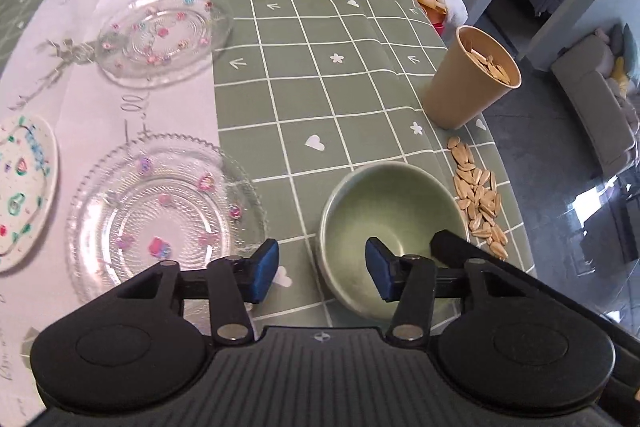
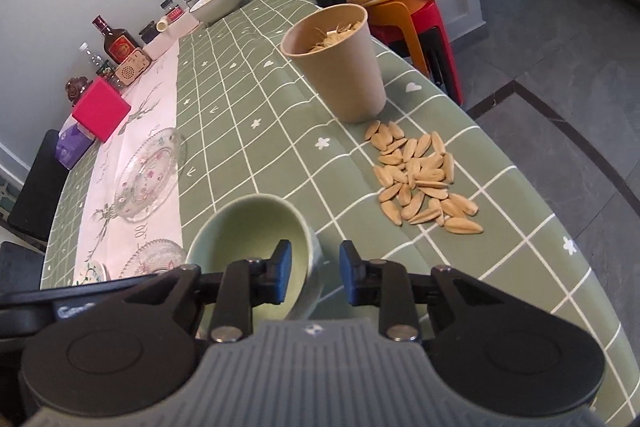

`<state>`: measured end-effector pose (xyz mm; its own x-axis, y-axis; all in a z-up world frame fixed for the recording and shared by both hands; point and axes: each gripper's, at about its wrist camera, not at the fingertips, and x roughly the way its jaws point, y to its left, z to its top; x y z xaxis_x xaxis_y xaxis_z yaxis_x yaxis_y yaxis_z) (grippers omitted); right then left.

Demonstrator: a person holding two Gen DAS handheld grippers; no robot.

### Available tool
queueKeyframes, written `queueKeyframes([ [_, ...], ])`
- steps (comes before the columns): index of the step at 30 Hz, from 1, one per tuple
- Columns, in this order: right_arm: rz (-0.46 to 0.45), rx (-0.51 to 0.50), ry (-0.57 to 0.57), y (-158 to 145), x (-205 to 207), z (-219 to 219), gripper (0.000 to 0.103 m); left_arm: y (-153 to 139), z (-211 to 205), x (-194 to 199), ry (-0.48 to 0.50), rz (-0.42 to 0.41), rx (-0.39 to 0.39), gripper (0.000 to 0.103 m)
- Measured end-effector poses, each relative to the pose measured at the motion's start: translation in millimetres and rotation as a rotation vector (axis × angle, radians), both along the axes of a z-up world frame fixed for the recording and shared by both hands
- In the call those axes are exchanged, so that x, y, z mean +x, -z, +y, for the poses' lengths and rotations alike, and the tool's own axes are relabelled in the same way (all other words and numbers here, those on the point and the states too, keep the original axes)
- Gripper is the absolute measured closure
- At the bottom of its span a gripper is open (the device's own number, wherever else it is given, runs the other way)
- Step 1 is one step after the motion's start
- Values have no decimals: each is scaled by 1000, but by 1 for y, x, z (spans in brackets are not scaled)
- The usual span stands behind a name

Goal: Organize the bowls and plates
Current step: 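Move both tools to the pale green bowl and grip its rim, then lift the pale green bowl with both tools and carry it toward the stacked bowls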

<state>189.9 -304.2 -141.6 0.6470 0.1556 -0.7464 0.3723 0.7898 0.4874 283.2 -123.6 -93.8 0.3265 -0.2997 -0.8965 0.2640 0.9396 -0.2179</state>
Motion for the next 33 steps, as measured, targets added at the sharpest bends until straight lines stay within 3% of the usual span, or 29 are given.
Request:
queueKeyframes([
  [5, -2, -33, 7, 0, 2, 5, 78, 7, -7, 3, 18, -9, 6, 62],
  [7, 5, -23, 8, 4, 4, 6, 79, 11, -9, 4, 18, 3, 18, 72],
  [9, 17, -19, 11, 8, 5, 7, 81, 14, -11, 5, 25, 10, 24, 73],
  [12, 27, -53, 10, 9, 6, 9, 91, 17, -15, 4, 50, 0, 71, 84],
  [14, 23, -39, 8, 9, 4, 7, 92, 18, -14, 4, 49, 11, 54, 90],
  [25, 72, 24, -42, 8, -23, 3, 92, 14, -16, -26, 130, 73, 136, 89],
  [33, 80, 26, -129, 3, -46, 12, 93, 12, -1, -51, 140, 131, 137, 88],
])
